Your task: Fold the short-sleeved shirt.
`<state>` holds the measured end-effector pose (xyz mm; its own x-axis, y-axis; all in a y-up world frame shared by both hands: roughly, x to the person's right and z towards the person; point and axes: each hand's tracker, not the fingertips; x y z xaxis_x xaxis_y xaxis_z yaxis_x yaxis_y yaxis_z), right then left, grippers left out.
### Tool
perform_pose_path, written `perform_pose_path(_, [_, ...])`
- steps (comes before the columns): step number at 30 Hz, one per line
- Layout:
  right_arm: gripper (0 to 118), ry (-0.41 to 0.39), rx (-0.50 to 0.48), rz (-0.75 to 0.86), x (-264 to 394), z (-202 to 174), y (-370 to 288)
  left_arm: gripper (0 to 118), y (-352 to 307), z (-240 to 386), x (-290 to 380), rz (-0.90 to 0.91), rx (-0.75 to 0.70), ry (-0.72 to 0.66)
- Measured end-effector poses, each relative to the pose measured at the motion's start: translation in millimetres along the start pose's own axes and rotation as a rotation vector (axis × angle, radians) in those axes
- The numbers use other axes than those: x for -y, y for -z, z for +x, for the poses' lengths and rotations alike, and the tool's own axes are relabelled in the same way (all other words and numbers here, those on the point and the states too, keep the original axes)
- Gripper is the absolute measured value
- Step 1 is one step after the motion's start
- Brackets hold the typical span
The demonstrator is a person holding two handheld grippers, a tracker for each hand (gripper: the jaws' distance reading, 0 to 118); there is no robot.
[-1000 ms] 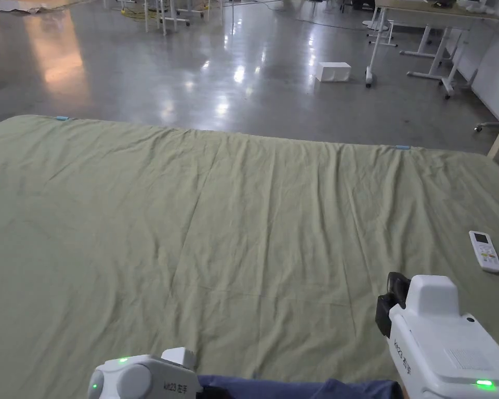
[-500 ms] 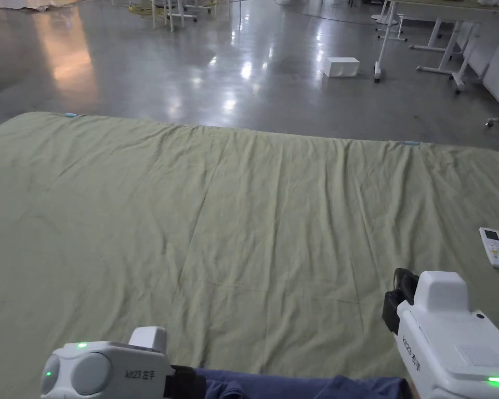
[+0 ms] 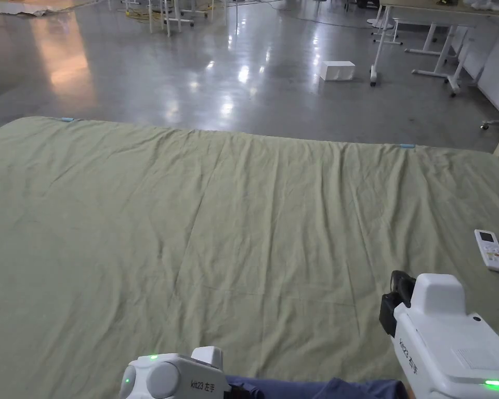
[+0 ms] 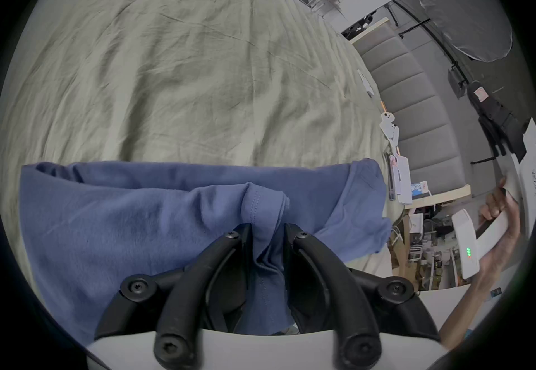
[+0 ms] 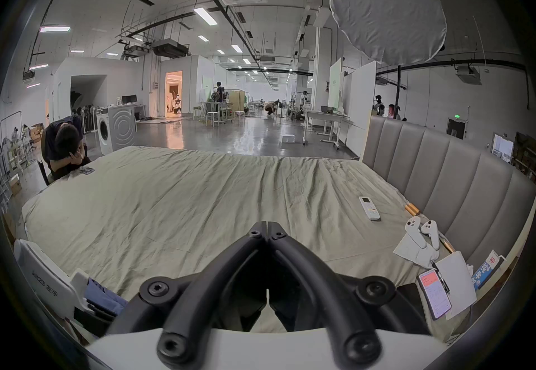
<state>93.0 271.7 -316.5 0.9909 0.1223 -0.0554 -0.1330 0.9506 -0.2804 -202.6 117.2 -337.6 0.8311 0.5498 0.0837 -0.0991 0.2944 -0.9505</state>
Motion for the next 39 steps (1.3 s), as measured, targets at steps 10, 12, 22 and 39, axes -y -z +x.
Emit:
perform_pose_path(10, [0,0.004,-0.007,-0.011,2,-1,0,35,-14,-2,6,0.042,0.008,-0.044])
perform_pose_path(12, [0,-0.002,-0.008,-0.009,2,-1,-1,70,-27,-2,6,0.085,-0.034,-0.055])
perform_pose_path(22, [0,-0.007,-0.011,-0.011,1,1,2,74,-127,-62,8,0.285,0.006,-0.066])
perform_pose_path(39, [0,0.013,-0.003,0.028,-3,-6,-1,74,-88,-188,47,0.242,0.394,-0.394])
